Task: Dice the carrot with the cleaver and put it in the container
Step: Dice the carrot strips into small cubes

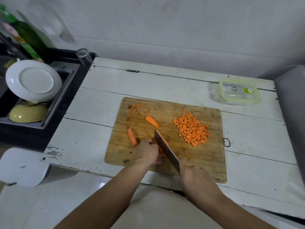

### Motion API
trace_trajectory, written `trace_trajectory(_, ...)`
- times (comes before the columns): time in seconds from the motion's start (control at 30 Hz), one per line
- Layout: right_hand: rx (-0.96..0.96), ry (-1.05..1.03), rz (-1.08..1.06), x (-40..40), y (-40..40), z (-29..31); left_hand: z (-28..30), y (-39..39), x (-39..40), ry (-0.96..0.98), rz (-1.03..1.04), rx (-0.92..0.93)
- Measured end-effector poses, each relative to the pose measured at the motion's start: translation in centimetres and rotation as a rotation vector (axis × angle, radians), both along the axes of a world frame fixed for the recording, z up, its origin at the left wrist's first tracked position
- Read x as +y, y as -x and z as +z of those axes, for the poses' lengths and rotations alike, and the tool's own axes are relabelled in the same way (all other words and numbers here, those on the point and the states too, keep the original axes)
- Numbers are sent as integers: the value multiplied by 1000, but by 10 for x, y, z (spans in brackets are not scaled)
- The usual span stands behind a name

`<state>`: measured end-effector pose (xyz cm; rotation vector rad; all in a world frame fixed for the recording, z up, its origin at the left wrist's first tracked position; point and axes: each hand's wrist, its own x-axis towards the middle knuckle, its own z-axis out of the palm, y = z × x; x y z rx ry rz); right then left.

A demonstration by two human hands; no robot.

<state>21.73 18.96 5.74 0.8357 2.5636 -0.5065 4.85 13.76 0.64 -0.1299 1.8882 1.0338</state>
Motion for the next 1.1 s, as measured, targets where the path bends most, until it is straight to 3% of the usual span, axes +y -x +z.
trace_trajectory(0.9, -74, 21, -8, -2, 15, -6, 1, 10, 10, 81, -47, -81)
trace_trajectory(1.1, -22, -38, -42, -4, 40, -15, -6, 10, 6, 68, -111, 4)
